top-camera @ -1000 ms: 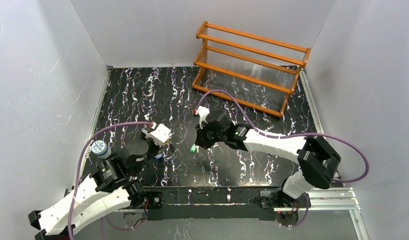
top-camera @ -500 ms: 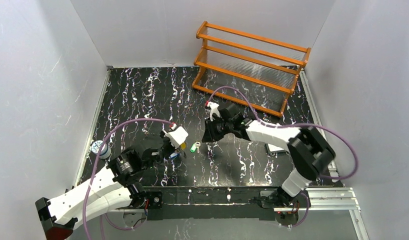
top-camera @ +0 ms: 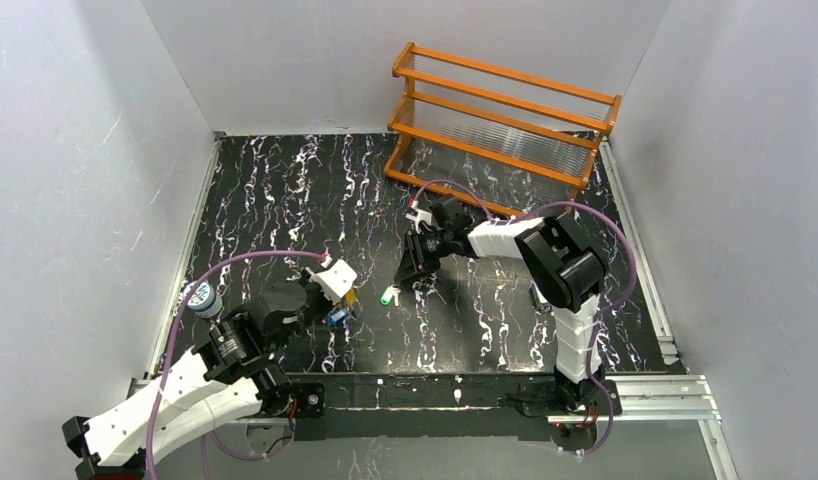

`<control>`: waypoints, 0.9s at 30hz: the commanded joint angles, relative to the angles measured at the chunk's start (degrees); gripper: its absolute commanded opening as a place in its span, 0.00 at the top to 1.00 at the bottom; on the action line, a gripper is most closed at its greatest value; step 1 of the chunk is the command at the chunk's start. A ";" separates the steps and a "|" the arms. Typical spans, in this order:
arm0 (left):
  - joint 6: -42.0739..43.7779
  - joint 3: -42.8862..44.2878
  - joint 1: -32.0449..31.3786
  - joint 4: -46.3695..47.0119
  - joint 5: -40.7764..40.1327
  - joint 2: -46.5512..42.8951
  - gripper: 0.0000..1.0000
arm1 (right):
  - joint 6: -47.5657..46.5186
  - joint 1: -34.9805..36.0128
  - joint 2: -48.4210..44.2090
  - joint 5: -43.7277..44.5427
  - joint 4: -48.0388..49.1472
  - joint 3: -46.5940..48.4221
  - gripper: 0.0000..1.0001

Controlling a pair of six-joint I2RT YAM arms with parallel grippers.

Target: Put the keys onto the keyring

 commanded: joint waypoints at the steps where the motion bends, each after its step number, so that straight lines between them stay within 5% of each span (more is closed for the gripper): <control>1: 0.90 0.11 -0.16 -0.08 -0.98 0.01 1.00 | 0.35 0.00 3.52 -2.12 -0.19 4.40 0.65; 21: 0.66 0.11 -0.17 -0.22 -1.00 0.29 1.00 | 1.22 2.21 5.88 -3.45 -2.62 5.44 0.75; 27: 0.65 0.06 -0.16 -0.05 -0.04 0.66 1.00 | -1.12 2.51 4.62 -1.61 -4.62 5.91 0.99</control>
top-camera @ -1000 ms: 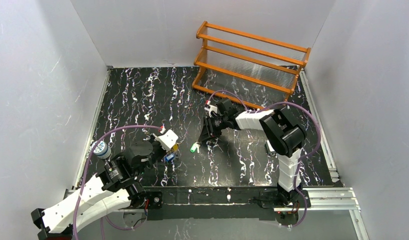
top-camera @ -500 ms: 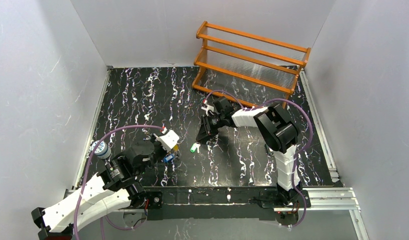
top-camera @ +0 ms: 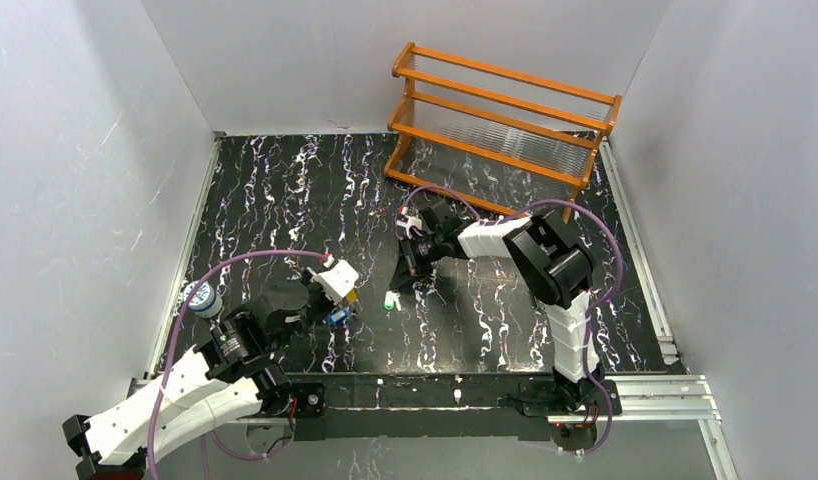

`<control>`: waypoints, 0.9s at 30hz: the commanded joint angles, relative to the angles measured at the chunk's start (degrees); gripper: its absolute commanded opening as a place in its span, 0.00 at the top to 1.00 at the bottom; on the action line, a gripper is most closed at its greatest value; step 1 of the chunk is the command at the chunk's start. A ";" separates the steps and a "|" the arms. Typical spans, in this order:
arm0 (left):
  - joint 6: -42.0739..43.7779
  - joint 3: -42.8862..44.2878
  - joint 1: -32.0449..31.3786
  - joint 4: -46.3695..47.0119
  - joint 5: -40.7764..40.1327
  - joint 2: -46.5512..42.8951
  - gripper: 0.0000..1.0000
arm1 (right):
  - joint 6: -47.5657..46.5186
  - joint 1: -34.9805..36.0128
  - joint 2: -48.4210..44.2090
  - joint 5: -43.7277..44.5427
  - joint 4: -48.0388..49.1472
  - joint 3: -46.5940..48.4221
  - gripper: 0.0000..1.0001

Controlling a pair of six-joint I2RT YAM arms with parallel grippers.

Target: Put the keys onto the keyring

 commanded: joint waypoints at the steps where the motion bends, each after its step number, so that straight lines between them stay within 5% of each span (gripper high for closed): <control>1: 0.40 -0.02 -0.16 0.57 0.32 -0.05 1.00 | -3.16 0.38 -0.91 1.45 -3.97 2.01 0.99; 16: -0.50 -2.45 -0.24 12.83 22.46 8.25 1.00 | -18.43 0.37 -29.29 5.54 -8.86 -6.36 0.99; 27: -1.21 -6.33 -0.34 23.53 32.16 11.88 1.00 | -25.13 6.53 -37.34 7.70 -12.33 -11.28 0.99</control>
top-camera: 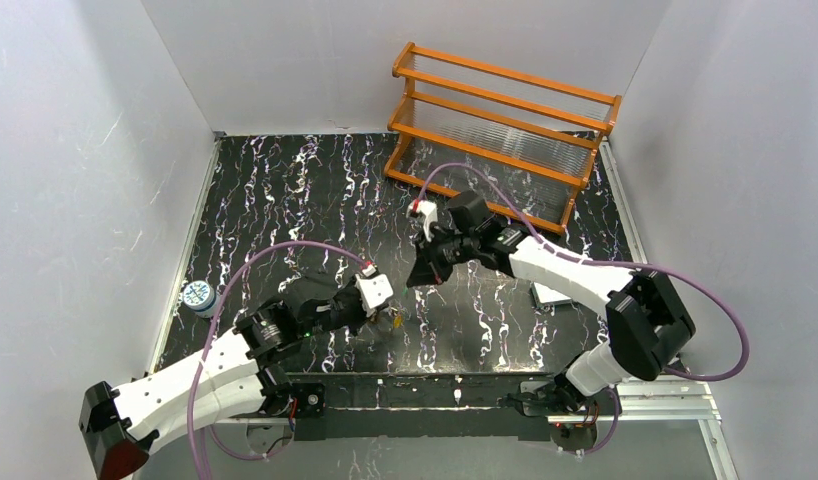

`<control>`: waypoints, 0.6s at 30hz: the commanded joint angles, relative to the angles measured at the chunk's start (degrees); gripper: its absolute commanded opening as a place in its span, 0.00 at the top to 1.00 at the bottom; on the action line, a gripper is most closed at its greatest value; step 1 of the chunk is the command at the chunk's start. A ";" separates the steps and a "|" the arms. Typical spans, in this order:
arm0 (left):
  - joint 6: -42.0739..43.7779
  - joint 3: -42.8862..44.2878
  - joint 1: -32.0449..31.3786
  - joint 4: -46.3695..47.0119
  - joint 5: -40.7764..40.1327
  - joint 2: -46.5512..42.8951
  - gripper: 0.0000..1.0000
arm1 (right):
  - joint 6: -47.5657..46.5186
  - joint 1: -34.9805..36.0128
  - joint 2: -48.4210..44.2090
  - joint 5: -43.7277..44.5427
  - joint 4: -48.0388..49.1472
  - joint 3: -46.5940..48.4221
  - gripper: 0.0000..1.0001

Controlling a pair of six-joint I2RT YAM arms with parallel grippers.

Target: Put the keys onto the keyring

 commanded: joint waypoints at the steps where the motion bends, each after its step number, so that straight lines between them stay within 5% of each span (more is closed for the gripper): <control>1: -0.81 -1.19 -0.27 5.18 4.98 0.00 1.00 | -5.32 5.58 -4.14 4.17 -2.41 -0.98 0.99; 18: -2.16 -2.35 -0.98 6.27 5.94 -0.76 1.00 | -7.64 13.45 -9.87 15.59 -0.79 -3.93 0.99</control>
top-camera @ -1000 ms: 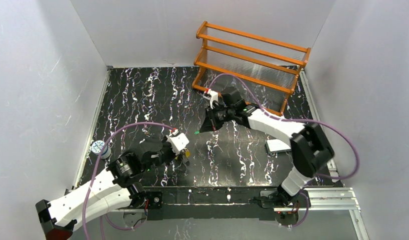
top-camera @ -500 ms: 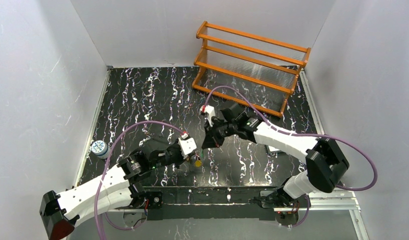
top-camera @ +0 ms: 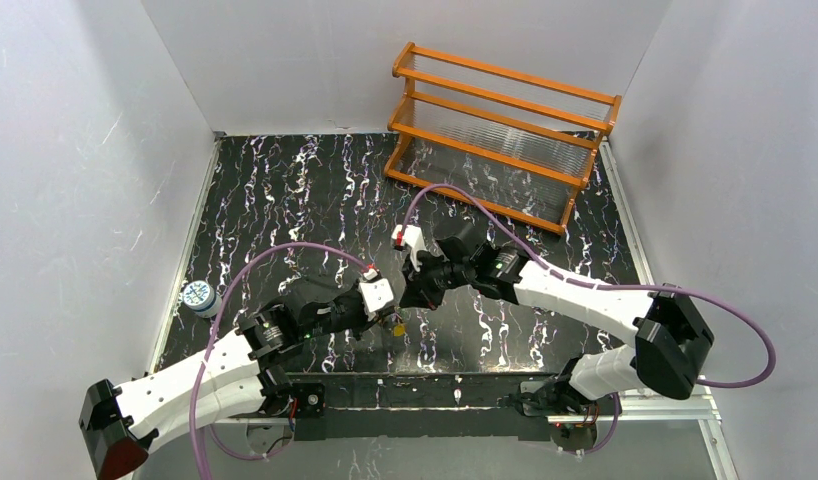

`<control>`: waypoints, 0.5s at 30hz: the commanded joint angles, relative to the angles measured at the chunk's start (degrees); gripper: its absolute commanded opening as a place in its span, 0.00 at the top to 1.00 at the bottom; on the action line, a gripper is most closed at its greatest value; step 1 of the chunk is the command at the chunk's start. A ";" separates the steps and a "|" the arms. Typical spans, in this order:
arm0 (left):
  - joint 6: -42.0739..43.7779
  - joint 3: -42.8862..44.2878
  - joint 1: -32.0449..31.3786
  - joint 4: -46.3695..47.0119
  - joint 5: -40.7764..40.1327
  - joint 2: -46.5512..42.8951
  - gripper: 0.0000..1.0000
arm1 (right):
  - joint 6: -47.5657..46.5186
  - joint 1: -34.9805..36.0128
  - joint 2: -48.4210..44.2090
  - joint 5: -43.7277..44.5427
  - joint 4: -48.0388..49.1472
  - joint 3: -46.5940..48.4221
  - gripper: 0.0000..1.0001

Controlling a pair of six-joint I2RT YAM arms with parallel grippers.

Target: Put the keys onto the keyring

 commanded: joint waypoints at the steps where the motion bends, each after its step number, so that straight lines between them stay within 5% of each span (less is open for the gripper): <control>1: -0.62 -0.24 -0.32 1.91 0.61 -1.26 1.00 | -1.03 0.52 -2.96 5.43 0.66 -0.47 0.99; 15: -1.02 -0.90 -0.41 1.90 -0.87 -3.36 1.00 | -2.00 0.66 -8.95 3.93 -3.28 -2.86 0.99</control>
